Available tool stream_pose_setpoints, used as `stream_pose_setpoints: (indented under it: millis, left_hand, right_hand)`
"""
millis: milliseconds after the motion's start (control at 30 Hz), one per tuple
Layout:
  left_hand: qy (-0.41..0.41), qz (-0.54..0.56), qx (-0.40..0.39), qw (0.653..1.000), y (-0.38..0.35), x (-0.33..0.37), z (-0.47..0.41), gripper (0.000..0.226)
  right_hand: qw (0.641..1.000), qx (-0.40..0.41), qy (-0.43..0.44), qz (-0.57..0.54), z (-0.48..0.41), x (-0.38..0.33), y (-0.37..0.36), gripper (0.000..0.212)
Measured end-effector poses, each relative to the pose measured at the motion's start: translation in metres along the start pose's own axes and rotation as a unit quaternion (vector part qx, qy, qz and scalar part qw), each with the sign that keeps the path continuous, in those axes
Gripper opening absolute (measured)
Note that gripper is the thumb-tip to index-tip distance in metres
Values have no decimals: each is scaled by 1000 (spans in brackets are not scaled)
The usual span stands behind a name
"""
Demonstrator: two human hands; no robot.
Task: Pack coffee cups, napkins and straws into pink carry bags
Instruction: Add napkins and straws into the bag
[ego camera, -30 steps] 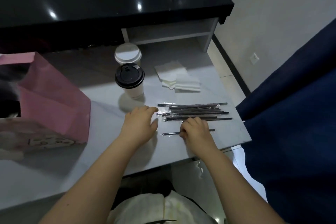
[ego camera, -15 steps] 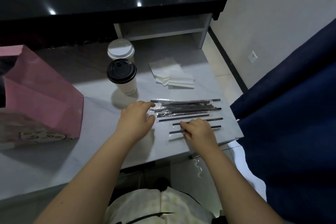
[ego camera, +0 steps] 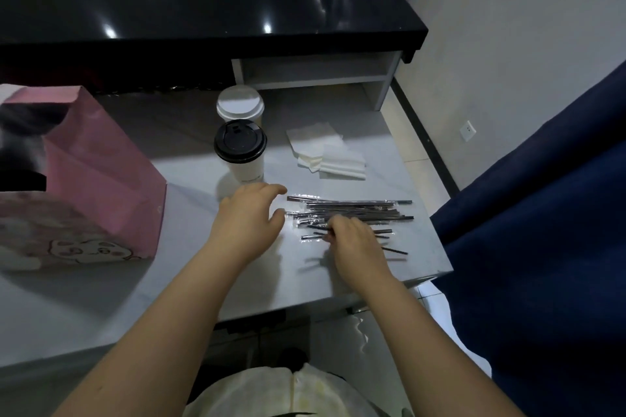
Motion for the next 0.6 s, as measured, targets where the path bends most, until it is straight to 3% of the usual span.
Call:
stream_pose_setpoints:
  millis: [200,333,467,600]
  left_hand:
    - [-43,-8,96,994,108,-14,1,42]
    - [-50,-38,145,987,179,-48,18,43]
    - [1,-50,173,984,235,-115,48,43]
    - [89,-36,164,982,266,-197,78,41]
  right_hand:
    - [968,55,2,-245,-65,-76,79,8]
    - [948,62,62,-305,-118,-151,120,9]
    - [926,51,120,-355,-151,-240,139,11]
    - [865,17,167,-472,-168,-334,145,15]
Point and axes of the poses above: each hand's wrist, its own z-axis away from the middle knuckle, its own y-axis out of the back of the hand, x = y × z, the point moved 3 cm from there along -z, towards the middle knuckle, and after that the axes turned 4 degrees about -x, right-handed, at the moved point
